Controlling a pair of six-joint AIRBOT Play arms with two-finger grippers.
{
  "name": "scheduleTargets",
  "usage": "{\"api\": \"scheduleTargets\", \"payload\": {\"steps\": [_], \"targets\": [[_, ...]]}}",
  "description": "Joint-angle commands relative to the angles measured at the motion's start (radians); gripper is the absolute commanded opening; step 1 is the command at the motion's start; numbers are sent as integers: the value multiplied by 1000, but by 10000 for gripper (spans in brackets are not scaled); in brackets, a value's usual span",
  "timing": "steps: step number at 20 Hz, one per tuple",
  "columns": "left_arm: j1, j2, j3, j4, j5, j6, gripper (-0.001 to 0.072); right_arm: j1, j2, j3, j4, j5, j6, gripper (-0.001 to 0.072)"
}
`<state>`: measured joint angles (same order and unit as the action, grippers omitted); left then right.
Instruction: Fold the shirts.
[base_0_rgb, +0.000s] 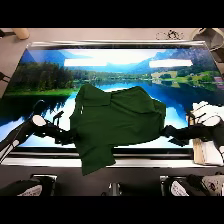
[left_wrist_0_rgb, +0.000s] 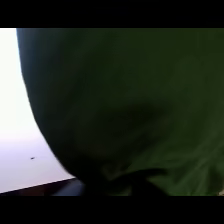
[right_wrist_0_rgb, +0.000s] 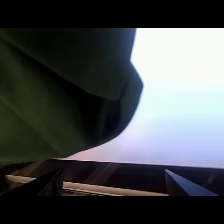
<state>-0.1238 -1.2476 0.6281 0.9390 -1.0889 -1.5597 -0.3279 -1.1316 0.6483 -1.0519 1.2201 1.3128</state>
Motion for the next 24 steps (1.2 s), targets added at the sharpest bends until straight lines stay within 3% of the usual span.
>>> {"api": "scheduleTargets", "payload": {"steps": [1,3,4,5,6,9,12,14,16,19,24], "targets": [[-20,-24,-10,-24,40,10,34,147,-66,-22,25,-149,11,702],[-20,2,3,-22,39,44,34,217,-112,-21,45,-257,54,694],[-20,23,16,-21,42,54,33,237,-127,-21,72,-306,55,641],[-20,45,33,-18,46,64,33,247,-132,-21,98,-346,55,446],[-20,70,58,-7,47,72,33,248,-131,-5,119,-350,53,9],[-20,184,234,98,48,72,32,245,-64,172,96,-183,-45,20],[-20,338,604,227,114,72,32,245,123,532,0,-77,-47,20],[-20,414,892,243,235,68,32,245,258,802,-42,-114,-46,21],[-21,463,1119,240,340,68,32,246,385,987,-65,-241,-46,20],[-21,525,1243,240,342,68,32,246,520,1049,-60,-328,-16,21],[-21,512,1242,416,171,45,32,245,489,1049,-173,-40,120,21]]}}
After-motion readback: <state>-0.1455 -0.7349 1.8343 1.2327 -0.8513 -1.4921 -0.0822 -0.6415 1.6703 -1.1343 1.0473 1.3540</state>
